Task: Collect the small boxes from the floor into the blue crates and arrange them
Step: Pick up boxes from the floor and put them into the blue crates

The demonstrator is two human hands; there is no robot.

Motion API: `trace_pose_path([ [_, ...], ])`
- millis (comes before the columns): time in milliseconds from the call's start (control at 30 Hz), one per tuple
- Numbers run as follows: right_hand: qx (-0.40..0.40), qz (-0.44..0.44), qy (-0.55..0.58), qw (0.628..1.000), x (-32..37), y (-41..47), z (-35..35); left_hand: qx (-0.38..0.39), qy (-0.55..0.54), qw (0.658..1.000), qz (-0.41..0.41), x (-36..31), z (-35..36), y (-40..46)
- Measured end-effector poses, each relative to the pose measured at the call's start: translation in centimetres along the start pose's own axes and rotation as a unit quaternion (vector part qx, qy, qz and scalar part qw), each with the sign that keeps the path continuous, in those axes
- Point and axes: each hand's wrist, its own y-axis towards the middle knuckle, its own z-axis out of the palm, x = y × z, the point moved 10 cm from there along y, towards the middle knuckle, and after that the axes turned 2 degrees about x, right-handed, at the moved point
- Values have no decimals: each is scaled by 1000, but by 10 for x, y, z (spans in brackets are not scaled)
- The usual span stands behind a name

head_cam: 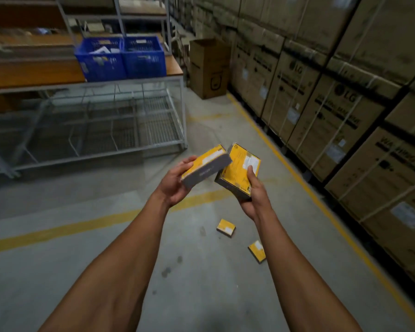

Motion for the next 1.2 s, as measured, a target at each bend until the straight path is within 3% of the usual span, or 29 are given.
trace_pose_path([
  [133, 16, 34, -13, 999, -5, 16, 40, 3, 19, 999, 38, -48, -23, 9],
  [433, 62, 110, 72, 989, -46, 62, 123, 34, 10, 997, 70, -106, -53, 27],
  [667, 170, 136, -17, 976, -69, 103, 190, 23, 10, 997, 74, -133, -80, 65],
  [867, 253, 158, 53, 953, -66, 174, 243, -36, 36, 995, 89, -169, -138, 129],
  [1200, 126, 133, 8, 983, -52, 382, 291, -164, -51, 965, 196, -309, -234, 238],
])
